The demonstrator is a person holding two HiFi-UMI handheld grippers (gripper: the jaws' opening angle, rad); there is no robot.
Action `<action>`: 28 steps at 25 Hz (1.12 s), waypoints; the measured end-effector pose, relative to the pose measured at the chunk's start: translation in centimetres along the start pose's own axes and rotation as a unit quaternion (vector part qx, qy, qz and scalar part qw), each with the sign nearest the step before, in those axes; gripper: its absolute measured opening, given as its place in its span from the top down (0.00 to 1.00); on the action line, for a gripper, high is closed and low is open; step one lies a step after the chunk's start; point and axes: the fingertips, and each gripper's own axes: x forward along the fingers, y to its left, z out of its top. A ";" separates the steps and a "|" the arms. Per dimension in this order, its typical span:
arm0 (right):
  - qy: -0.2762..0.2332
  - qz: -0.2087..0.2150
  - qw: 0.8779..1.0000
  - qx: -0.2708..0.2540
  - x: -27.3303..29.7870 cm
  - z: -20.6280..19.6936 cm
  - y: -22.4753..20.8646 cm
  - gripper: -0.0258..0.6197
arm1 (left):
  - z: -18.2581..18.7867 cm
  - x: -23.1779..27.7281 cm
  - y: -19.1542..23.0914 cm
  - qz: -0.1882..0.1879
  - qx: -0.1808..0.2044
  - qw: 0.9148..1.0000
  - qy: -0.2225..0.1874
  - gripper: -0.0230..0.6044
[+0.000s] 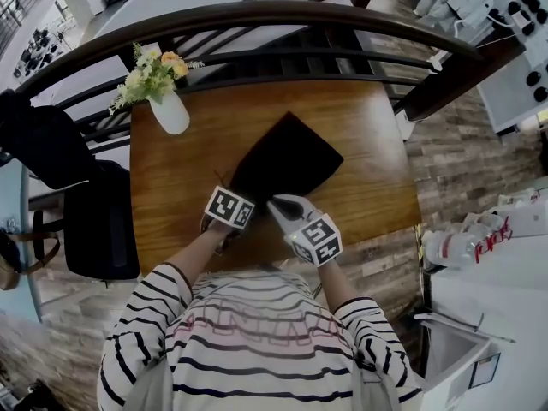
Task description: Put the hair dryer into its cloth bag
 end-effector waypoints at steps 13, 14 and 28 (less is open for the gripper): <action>0.013 0.047 0.999 -0.011 -1.5 -2.0 0.4 0.94 | 5.3 2.8 -0.7 -0.008 -0.054 0.997 -0.061 0.70; 0.015 0.050 0.999 -0.011 -1.7 -2.2 0.2 0.94 | 5.8 3.1 -0.7 -0.011 -0.060 0.996 -0.068 0.70; 0.034 0.081 0.996 -0.018 -2.9 -4.0 -2.6 0.94 | 10.9 7.0 -0.6 -0.002 -0.059 0.993 -0.104 0.69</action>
